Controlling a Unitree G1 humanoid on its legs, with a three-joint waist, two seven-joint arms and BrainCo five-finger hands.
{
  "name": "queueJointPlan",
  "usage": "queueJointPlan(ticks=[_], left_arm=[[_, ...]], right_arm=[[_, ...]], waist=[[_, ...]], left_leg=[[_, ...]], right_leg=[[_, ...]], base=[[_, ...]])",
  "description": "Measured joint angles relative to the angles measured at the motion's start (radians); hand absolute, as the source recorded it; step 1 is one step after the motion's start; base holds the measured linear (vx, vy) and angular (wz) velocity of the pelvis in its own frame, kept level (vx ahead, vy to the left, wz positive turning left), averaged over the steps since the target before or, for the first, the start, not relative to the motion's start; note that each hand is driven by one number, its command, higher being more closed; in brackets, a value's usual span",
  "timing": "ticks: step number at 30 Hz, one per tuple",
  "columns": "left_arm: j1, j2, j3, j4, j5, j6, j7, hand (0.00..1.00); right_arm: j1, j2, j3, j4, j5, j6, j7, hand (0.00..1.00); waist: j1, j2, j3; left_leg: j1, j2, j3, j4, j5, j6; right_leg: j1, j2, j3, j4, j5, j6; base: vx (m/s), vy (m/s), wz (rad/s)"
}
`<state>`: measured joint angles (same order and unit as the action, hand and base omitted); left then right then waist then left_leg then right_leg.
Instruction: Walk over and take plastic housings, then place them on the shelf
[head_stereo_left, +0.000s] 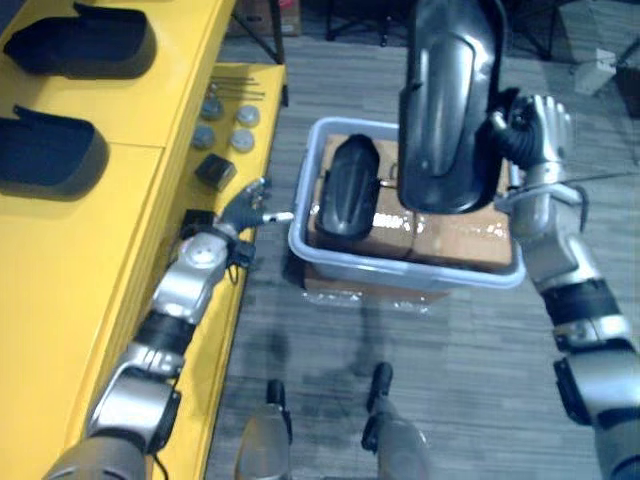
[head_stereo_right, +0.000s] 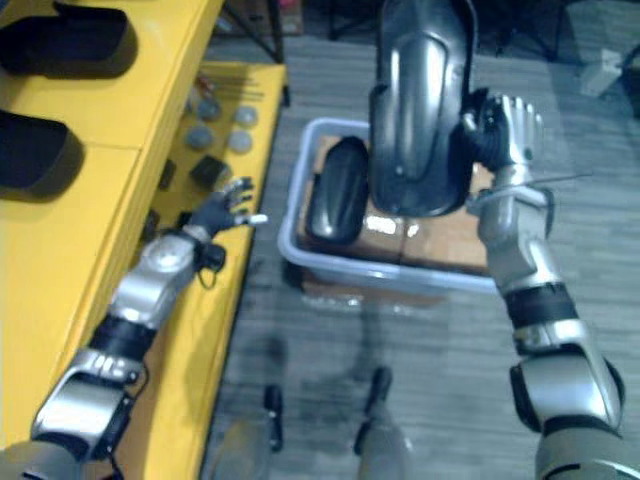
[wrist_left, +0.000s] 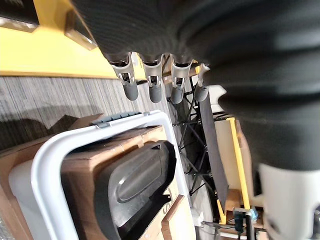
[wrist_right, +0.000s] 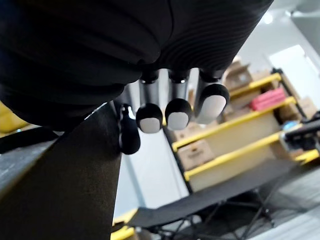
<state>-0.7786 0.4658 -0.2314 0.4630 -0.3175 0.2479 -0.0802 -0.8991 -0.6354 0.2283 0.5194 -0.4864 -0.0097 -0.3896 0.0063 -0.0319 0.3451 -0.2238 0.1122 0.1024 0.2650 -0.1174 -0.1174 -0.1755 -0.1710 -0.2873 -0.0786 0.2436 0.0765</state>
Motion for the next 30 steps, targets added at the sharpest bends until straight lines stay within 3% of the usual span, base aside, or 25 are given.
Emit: queueJointPlan(ticks=[6, 11, 14, 22, 30], left_arm=[[-0.055, -0.008, -0.027, 0.056, -0.123, 0.029, 0.034, 0.0], [-0.068, -0.054, -0.067, 0.079, -0.331, 0.107, 0.024, 0.0], [-0.069, -0.092, -0.084, 0.105, -0.428, 0.131, 0.017, 0.0], [-0.07, -0.126, -0.1, 0.119, -0.439, 0.094, 0.034, 0.0], [-0.095, -0.127, -0.098, 0.119, -0.46, 0.081, 0.04, 0.0]], right_arm=[[-0.071, 0.031, 0.045, 0.043, -0.022, -0.036, 0.002, 1.0], [-0.103, 0.092, 0.089, 0.111, -0.04, -0.039, 0.003, 1.0], [-0.11, 0.103, 0.109, 0.128, -0.043, -0.039, 0.005, 1.0], [-0.161, 0.107, 0.132, 0.176, -0.082, -0.045, 0.043, 1.0], [-0.192, 0.109, 0.15, 0.209, -0.102, -0.059, 0.062, 1.0]], waist=[[-0.004, 0.0, 0.0], [0.004, -0.001, 0.002], [0.006, -0.004, 0.004], [0.002, -0.003, 0.012], [0.003, 0.0, 0.069]], left_leg=[[0.007, 0.001, -0.005, -0.017, 0.01, -0.004], [0.007, 0.0, -0.01, -0.017, 0.013, -0.003], [0.005, 0.0, -0.011, -0.016, 0.013, -0.003], [0.003, 0.0, -0.012, -0.014, 0.014, -0.003], [0.014, 0.0, -0.016, -0.014, 0.014, -0.003]], right_leg=[[0.0, 0.01, 0.002, 0.0, 0.003, -0.003], [0.003, 0.01, 0.0, 0.0, 0.003, -0.003], [0.003, 0.01, -0.002, 0.0, 0.003, -0.003], [0.003, 0.01, -0.004, 0.0, 0.003, -0.003], [0.018, 0.01, -0.008, 0.0, 0.003, -0.003]], base=[[0.01, -0.021, 0.01], [0.0, 0.0, 0.0], [0.0, 0.0, 0.0], [0.0, 0.0, 0.0], [0.0, -0.001, 0.01]])
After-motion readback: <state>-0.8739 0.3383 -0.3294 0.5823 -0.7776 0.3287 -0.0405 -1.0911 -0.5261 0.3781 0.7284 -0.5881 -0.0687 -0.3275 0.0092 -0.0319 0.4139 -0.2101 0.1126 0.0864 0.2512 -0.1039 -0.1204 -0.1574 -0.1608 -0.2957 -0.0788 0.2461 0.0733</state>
